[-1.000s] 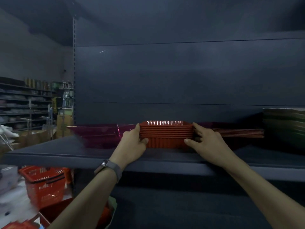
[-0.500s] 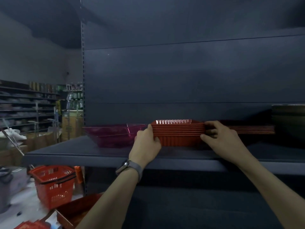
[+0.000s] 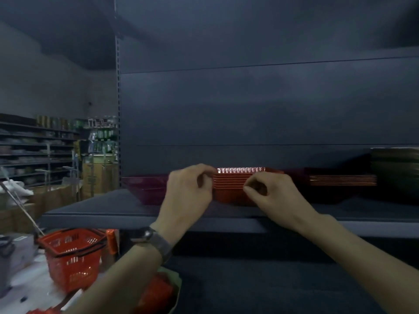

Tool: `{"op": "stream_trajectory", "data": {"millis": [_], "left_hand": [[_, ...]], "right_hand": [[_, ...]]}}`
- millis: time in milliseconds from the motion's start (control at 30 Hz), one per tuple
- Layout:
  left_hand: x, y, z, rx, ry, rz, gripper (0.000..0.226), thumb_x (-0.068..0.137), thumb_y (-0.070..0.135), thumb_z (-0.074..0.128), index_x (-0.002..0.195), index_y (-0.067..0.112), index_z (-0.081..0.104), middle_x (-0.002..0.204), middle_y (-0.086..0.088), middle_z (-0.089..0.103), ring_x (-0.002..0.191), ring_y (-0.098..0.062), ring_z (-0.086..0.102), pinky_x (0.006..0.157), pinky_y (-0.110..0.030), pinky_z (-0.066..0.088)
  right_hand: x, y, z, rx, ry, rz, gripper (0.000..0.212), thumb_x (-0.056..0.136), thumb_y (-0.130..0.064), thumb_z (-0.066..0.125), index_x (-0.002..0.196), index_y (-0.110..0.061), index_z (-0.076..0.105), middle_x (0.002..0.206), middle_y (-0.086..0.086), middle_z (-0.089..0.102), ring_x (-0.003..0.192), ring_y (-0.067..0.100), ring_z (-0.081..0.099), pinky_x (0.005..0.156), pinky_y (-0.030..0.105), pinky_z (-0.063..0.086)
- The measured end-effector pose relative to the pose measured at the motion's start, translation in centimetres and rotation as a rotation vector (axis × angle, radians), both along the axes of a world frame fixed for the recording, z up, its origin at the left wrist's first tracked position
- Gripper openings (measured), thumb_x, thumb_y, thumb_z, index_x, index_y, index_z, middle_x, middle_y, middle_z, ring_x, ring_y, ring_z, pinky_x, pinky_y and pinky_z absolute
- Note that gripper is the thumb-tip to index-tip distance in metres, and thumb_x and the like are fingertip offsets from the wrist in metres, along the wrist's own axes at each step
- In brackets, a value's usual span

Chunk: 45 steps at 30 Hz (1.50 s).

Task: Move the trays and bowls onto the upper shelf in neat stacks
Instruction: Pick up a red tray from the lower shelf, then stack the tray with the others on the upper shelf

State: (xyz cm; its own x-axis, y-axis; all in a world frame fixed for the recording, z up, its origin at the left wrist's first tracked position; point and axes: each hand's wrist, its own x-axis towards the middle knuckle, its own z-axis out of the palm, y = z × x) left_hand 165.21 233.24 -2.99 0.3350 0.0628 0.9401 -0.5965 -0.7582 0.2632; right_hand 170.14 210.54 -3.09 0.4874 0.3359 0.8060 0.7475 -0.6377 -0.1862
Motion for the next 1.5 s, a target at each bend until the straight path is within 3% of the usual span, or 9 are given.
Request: {"op": "stream_trajectory", "data": {"millis": [133, 233, 367, 467, 600, 767, 1067, 1300, 1500], "left_hand": [[-4.3, 6.2, 3.6, 0.056, -0.037, 0.119, 0.026, 0.088, 0.018, 0.06, 0.1, 0.022, 0.083, 0.091, 0.013, 0.08, 0.081, 0.001, 0.073, 0.087, -0.017, 0.055], [-6.3, 11.1, 5.4, 0.135, 0.146, 0.285, 0.023, 0.091, 0.014, 0.069, 0.108, 0.023, 0.082, 0.095, 0.009, 0.079, 0.085, -0.002, 0.07, 0.084, -0.002, 0.046], [-6.4, 15.5, 4.7, 0.222, 0.468, 0.438, 0.038, 0.094, 0.04, 0.069, 0.131, 0.032, 0.071, 0.112, 0.003, 0.076, 0.105, -0.016, 0.069, 0.09, -0.025, 0.048], [-5.0, 16.6, 3.1, 0.251, 0.538, 0.419, 0.04, 0.098, 0.044, 0.065, 0.136, 0.031, 0.067, 0.119, 0.003, 0.075, 0.114, -0.019, 0.068, 0.096, -0.03, 0.048], [-3.4, 17.6, 2.0, 0.245, 0.527, 0.414, 0.028, 0.101, 0.037, 0.064, 0.127, 0.033, 0.072, 0.114, 0.004, 0.078, 0.107, -0.019, 0.071, 0.097, -0.033, 0.053], [-2.0, 18.2, 1.8, 0.254, 0.51, 0.427, 0.028, 0.102, 0.029, 0.063, 0.13, 0.03, 0.07, 0.121, 0.003, 0.073, 0.11, -0.02, 0.068, 0.097, -0.035, 0.052], [-0.3, 17.9, 1.2, 0.196, 0.491, 0.476, 0.011, 0.099, 0.032, 0.064, 0.104, 0.028, 0.073, 0.088, 0.003, 0.074, 0.09, -0.024, 0.068, 0.08, -0.035, 0.053], [0.4, 17.7, 1.1, 0.212, 0.519, 0.439, 0.019, 0.099, 0.039, 0.062, 0.109, 0.032, 0.077, 0.1, 0.006, 0.078, 0.099, -0.019, 0.07, 0.091, -0.037, 0.057], [0.5, 17.1, 0.8, 0.151, 0.482, 0.422, 0.02, 0.098, 0.046, 0.065, 0.099, 0.032, 0.079, 0.093, 0.007, 0.077, 0.094, -0.019, 0.069, 0.085, -0.034, 0.054]], "right_hand": [[-1.3, 5.6, 2.4, -0.16, -0.046, 0.045, 0.024, 0.096, -0.049, 0.065, 0.109, -0.03, 0.072, 0.105, -0.015, 0.067, 0.096, 0.008, 0.065, 0.091, 0.037, 0.055], [-1.7, 9.3, 3.8, -0.266, -0.021, 0.022, 0.04, 0.098, -0.057, 0.061, 0.125, -0.028, 0.067, 0.12, -0.01, 0.064, 0.107, 0.015, 0.064, 0.097, 0.04, 0.053], [-1.4, 12.2, 4.7, -0.374, 0.07, -0.044, 0.046, 0.098, -0.067, 0.054, 0.129, -0.033, 0.061, 0.119, -0.009, 0.05, 0.105, 0.02, 0.061, 0.093, 0.043, 0.052], [-0.6, 13.3, 4.9, -0.415, 0.132, -0.051, 0.043, 0.099, -0.066, 0.052, 0.123, -0.033, 0.065, 0.112, -0.007, 0.048, 0.105, 0.023, 0.059, 0.092, 0.042, 0.051], [0.1, 14.0, 4.7, -0.485, 0.142, -0.083, 0.04, 0.1, -0.064, 0.052, 0.12, -0.033, 0.067, 0.106, -0.007, 0.056, 0.107, 0.026, 0.061, 0.09, 0.04, 0.05], [0.5, 14.5, 4.3, -0.439, 0.102, -0.076, 0.04, 0.101, -0.062, 0.053, 0.108, -0.027, 0.071, 0.097, 0.0, 0.062, 0.091, 0.027, 0.062, 0.081, 0.038, 0.05], [1.5, 14.9, 3.9, -0.361, 0.037, -0.014, 0.042, 0.1, -0.055, 0.061, 0.095, -0.015, 0.075, 0.087, 0.006, 0.068, 0.09, 0.032, 0.067, 0.081, 0.042, 0.058], [1.9, 14.4, 4.2, -0.27, -0.006, 0.005, 0.056, 0.098, -0.06, 0.06, 0.074, -0.01, 0.069, 0.063, 0.003, 0.06, 0.066, 0.028, 0.06, 0.07, 0.041, 0.057], [2.5, 13.4, 4.5, -0.256, -0.071, 0.031, 0.058, 0.1, -0.054, 0.062, 0.068, -0.006, 0.065, 0.051, 0.002, 0.052, 0.052, 0.021, 0.049, 0.065, 0.039, 0.055]]}}
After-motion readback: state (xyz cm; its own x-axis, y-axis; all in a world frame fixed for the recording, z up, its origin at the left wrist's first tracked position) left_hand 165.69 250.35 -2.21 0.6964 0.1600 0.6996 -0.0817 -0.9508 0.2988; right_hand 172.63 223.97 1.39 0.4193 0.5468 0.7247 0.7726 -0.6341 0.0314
